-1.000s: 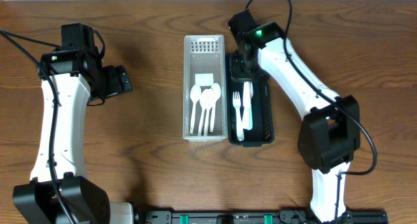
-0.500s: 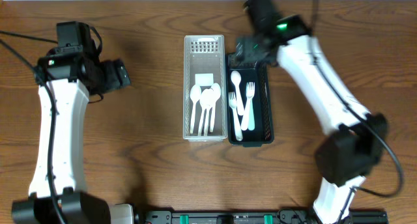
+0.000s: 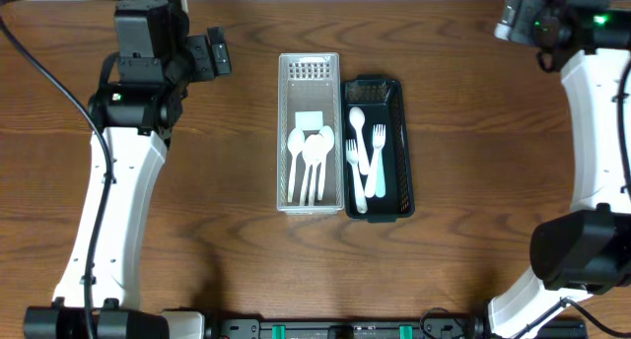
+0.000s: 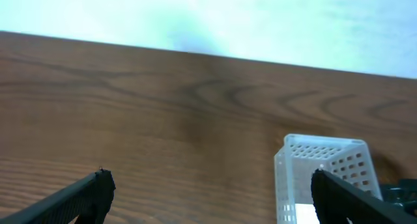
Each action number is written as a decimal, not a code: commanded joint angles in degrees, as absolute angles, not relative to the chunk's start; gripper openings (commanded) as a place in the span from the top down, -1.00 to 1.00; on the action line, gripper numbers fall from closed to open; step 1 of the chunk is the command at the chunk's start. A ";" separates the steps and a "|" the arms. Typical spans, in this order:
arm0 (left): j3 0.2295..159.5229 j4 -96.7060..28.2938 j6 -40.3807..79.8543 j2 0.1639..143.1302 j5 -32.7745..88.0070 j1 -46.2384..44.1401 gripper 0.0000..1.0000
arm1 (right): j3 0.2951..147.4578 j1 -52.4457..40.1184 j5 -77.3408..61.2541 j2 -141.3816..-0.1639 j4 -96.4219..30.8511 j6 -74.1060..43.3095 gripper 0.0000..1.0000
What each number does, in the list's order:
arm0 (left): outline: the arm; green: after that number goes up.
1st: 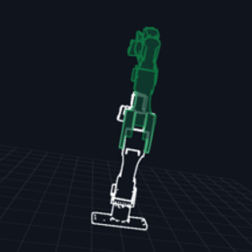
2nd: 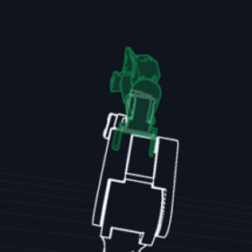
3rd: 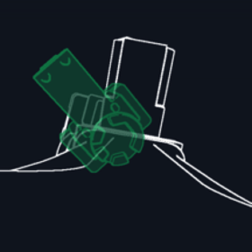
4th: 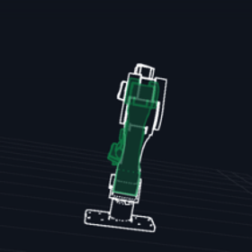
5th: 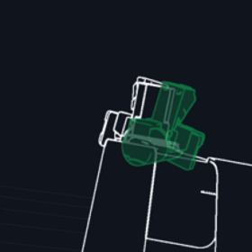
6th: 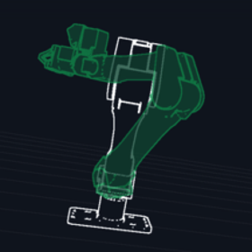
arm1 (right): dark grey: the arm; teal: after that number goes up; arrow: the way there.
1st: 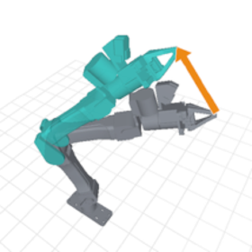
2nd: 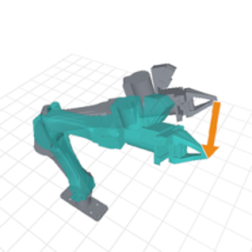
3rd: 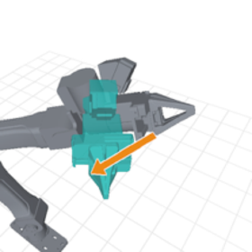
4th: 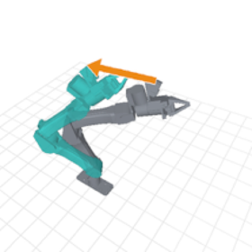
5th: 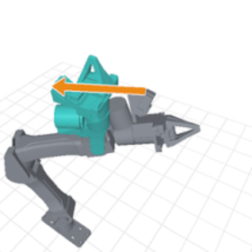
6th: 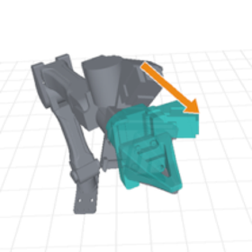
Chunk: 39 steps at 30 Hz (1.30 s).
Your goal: Pack container
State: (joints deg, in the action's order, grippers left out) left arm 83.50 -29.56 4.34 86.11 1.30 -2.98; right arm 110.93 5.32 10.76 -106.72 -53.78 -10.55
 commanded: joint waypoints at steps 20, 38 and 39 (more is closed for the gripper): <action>41.85 -17.02 -5.30 40.66 -3.84 -14.61 -0.96 | 71.13 3.07 9.61 -69.36 -55.51 -13.15 -0.98; 27.27 -15.81 0.71 17.10 -10.55 -14.55 -0.96 | 46.89 -8.19 8.56 -36.34 -60.90 -15.84 -0.99; 27.27 -16.01 0.71 17.10 -10.55 -14.55 -0.96 | 46.89 -8.19 8.56 -36.34 -61.12 -15.84 -0.99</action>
